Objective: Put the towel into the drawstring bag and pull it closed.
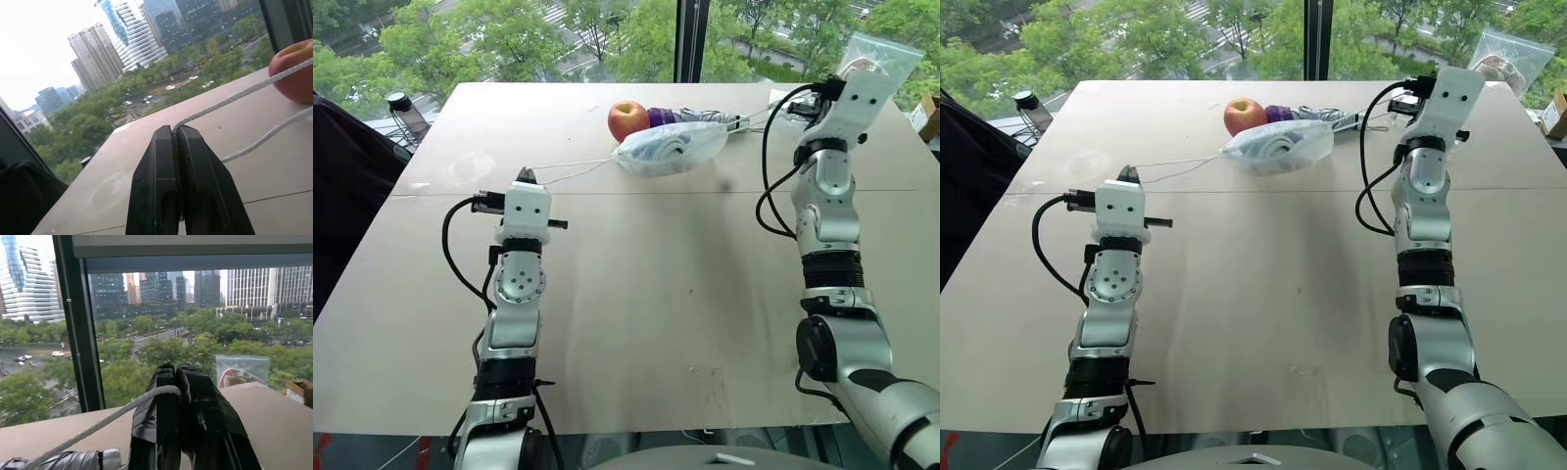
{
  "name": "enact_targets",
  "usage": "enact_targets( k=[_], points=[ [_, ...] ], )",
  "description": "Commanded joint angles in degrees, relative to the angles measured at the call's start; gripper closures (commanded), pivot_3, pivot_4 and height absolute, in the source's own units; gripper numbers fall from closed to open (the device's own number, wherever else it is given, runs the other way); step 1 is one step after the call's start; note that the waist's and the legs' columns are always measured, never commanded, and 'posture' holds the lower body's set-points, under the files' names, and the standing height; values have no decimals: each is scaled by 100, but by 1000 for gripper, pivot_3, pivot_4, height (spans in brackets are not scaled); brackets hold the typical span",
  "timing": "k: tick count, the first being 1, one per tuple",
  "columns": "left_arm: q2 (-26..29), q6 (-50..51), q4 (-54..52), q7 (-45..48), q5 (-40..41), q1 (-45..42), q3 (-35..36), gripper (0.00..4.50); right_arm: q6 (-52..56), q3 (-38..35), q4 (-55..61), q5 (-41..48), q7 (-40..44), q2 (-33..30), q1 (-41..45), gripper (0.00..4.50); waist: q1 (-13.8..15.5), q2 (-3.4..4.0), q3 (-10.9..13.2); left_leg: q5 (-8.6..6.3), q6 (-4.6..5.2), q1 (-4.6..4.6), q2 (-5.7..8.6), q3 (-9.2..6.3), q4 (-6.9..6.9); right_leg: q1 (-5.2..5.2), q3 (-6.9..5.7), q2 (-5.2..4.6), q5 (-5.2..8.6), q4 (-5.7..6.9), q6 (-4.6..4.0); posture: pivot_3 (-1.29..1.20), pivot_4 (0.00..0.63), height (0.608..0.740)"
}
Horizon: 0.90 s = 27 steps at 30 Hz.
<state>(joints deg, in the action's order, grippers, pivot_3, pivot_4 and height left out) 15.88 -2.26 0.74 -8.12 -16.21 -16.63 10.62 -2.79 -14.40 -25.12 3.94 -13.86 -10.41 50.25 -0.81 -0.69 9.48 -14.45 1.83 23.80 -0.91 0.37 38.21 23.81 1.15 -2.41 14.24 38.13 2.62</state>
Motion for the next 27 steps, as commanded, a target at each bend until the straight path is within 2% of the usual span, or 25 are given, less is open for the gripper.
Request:
enact_targets(
  k=[1, 10, 18, 20, 21, 24, 26, 27],
  points=[
    [15, 364, -110, -521, -106, 92, 398, 4483, -96, -363, 68, -33, -542, -130, -51, 4500, -1, 0, 0, 0, 0, 0, 0, 0, 0, 0, 0, 0, 0, 0, 0, 0, 150, 740],
    [-291, 1478, -82, -1715, 135, 140, 1333, 4483, -191, -1211, -80, 217, -2155, -143, -186, 4500, -2, 0, 0, 0, 0, -1, -2, 2, 0, 0, 3, 2, 0, 2, 0, 0, 150, 740],
    [-298, 1874, -34, -2576, 182, -29, 1688, 4483, -222, -1471, -262, 636, -2715, -120, -172, 4500, -10, -3, -2, 0, 0, -1, -2, 6, 1, 0, 6, 3, 0, 2, 1, 0, 150, 740],
    [-256, 1815, 29, -2516, 246, -45, 1580, 4483, -52, -1350, -422, 957, -2222, -85, -82, 4500, -15, -3, -2, 0, 0, -2, -2, 7, 1, 0, 7, 6, 0, 2, 1, 0, 150, 740],
    [-243, 1785, 103, -2391, 317, -73, 1478, 4483, 172, -1236, -546, 1231, -1677, -47, 2, 4500, -23, -3, -2, 0, 0, -3, -2, 7, 1, 0, 7, 9, 0, 2, 1, 0, 150, 740],
    [-325, 1183, 233, -1052, 1244, -143, 1066, 4483, 847, -541, -541, 1841, 604, -44, 66, 4500, -34, -3, -2, 0, 0, -6, -6, 13, 1, 0, 10, 28, -1, 3, 0, 0, 150, 740],
    [-281, 827, 93, -9, 1691, -96, 634, 4483, 1118, 489, 37, 1755, 2678, -455, -397, 4500, -20, -1, 0, 0, 0, -3, -6, 11, 1, 0, 5, 32, -1, 2, 0, 0, 150, 740],
    [-221, 708, -39, 575, 1918, -18, 417, 3901, 1495, 975, 548, 1964, 3953, -866, -884, 3877, 22, -1, 0, 0, 0, -3, -6, 12, 2, -1, 4, 32, -1, 0, 0, 0, 150, 740]
  ],
)
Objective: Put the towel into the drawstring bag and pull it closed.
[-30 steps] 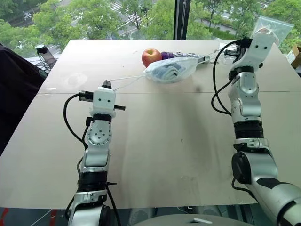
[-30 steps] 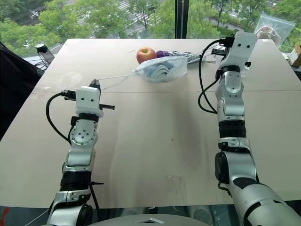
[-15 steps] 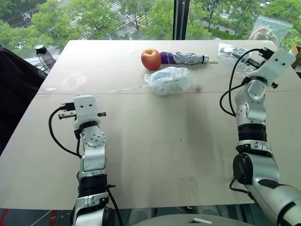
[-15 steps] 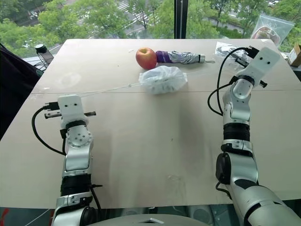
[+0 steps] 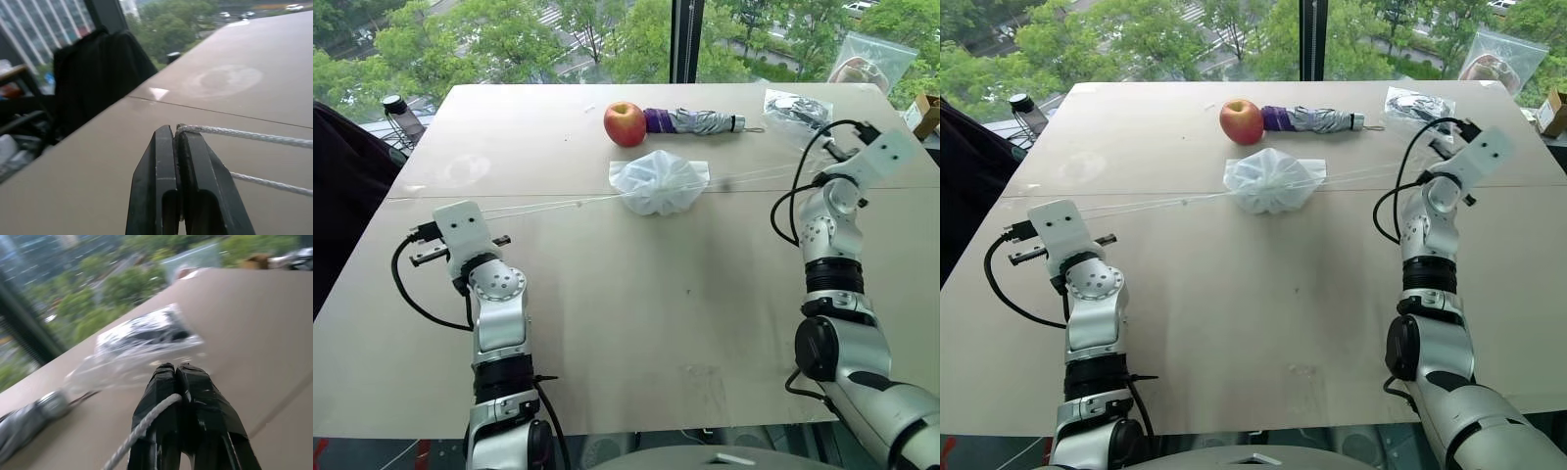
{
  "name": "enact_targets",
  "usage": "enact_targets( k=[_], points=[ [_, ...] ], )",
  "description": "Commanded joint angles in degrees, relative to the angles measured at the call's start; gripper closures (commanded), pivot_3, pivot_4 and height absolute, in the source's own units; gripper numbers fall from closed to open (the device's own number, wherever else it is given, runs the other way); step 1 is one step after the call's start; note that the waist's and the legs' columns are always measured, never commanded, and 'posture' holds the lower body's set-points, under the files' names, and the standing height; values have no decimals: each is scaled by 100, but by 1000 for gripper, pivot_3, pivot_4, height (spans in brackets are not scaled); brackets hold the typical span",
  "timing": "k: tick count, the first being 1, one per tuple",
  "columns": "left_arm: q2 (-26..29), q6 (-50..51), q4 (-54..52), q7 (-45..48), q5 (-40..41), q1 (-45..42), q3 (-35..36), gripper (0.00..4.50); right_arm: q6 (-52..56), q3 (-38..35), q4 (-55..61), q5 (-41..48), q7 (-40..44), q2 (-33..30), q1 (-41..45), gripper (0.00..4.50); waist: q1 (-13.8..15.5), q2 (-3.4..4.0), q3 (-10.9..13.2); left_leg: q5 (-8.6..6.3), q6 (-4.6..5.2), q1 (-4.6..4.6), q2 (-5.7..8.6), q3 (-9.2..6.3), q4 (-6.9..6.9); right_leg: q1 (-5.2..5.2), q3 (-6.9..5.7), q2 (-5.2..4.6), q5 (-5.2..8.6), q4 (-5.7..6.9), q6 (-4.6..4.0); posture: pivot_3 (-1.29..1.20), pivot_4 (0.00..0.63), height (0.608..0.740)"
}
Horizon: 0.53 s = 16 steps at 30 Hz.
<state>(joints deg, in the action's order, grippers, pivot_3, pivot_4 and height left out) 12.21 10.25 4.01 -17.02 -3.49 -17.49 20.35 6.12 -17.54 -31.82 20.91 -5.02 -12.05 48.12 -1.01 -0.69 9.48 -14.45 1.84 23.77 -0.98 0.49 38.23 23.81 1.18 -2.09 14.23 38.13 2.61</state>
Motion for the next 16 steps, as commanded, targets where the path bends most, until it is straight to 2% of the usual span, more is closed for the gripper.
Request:
enact_targets(
  k=[1, 3, 4, 5, 6, 8, 9, 13, 16],
  points=[
    [183, -623, -446, 1853, 800, 126, -684, 3577, 883, 1570, 1568, 447, 3925, -998, -1013, 3574, 78, -4, -4, 0, 0, 6, 2, -7, -2, -3, -9, -2, 0, -12, 0, 0, 150, 740],
    [347, -505, -659, 2806, 1327, 347, -886, 2613, 1297, 2133, 2055, 460, 5307, -1898, -1729, 2582, 115, -7, -8, -7, 10, 8, 3, -22, 0, -17, -24, -5, 1, -26, 0, 0, 150, 740],
    [435, -421, -744, 3152, 1501, 451, -962, 2236, 1356, 2336, 2211, 391, 5801, -2256, -1982, 2228, 165, -6, -7, -10, 14, 9, 4, -20, 0, -17, -23, -12, 1, -29, 0, 0, 150, 740],
    [668, -222, -904, 3673, 1690, 710, -1100, 1675, 998, 2420, 2116, 128, 6067, -2582, -2179, 1651, 177, -6, -7, -14, 20, 17, 7, -23, 0, -16, -24, -18, 1, -38, 1, 0, 150, 740],
    [831, -92, -1012, 3997, 1795, 891, -1190, 1287, 715, 2439, 2023, -41, 6189, -2762, -2281, 1262, 167, -2, -5, -19, 27, 16, 7, -20, 0, -16, -23, -35, 1, -43, 0, 0, 150, 740],
    [1271, 205, -1312, 4616, 1978, 1460, -1315, 222, 491, 2192, 1657, 18, 6405, -2941, -2375, 222, 58, 19, 2, -21, 30, 6, 7, 11, -2, -11, -10, -50, 2, -51, -1, 0, 150, 740],
    [1427, 269, -1413, 4782, 2004, 1670, -1336, 32, 451, 2103, 1553, 93, 6559, -2989, -2416, 159, 16, 16, 3, -21, 30, -6, 7, 22, -4, -14, 2, -50, 2, -46, -1, 0, 150, 740],
    [1937, 290, -1632, 5232, 2039, 2603, -1158, 32, 197, 1703, 1071, 205, 6975, -3064, -2627, 159, -2, 9, 4, -21, 30, -37, -2, 25, 1, -35, 10, -43, 4, -33, -7, 0, 150, 740],
    [2082, 174, -1751, 5340, 2038, 2876, -1060, 32, -45, 1545, 916, 190, 7115, -2972, -2723, 159, 5, 11, 3, -21, 30, -104, -18, 35, -9, -89, 29, -42, 19, -33, -30, 0, 150, 740]
  ],
)
